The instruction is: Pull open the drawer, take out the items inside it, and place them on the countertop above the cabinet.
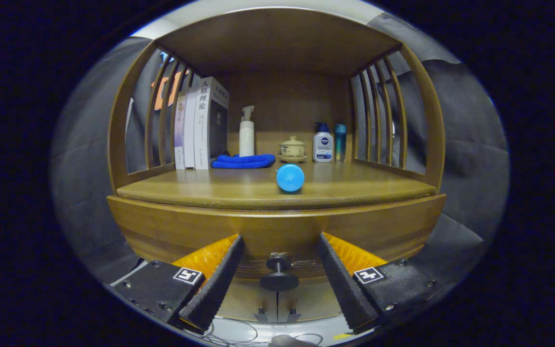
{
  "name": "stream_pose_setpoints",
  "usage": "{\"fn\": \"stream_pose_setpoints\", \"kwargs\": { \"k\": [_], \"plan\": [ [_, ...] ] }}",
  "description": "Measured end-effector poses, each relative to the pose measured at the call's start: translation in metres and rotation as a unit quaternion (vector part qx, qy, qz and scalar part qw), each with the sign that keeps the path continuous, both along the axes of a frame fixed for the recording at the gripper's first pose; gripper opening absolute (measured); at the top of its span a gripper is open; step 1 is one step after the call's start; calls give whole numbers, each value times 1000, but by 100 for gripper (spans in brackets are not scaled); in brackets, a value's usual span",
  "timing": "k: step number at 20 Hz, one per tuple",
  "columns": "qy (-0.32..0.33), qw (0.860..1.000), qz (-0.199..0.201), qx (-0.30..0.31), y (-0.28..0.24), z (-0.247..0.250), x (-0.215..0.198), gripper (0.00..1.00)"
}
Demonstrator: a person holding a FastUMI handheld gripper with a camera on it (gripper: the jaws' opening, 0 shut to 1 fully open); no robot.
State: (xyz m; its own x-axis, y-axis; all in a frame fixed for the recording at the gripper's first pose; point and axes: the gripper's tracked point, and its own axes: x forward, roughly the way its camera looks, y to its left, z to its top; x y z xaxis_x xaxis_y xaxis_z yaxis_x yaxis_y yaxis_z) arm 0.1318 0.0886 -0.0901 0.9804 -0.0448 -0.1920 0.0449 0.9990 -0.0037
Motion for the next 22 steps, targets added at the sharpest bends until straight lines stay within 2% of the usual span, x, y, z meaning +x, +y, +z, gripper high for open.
{"fn": "stream_pose_setpoints", "kwargs": {
  "k": [7, 15, 17, 22],
  "plan": [
    [-20, 1000, 0, -11, 1, 5, -1, 100],
    [9, 1000, 9, -1, 1, 8, -9, 100],
    [-10, 1000, 9, 1, -4, 25, -26, 100],
    [-44, 999, 9, 7, -28, 63, -111, 100]
  ]
}}
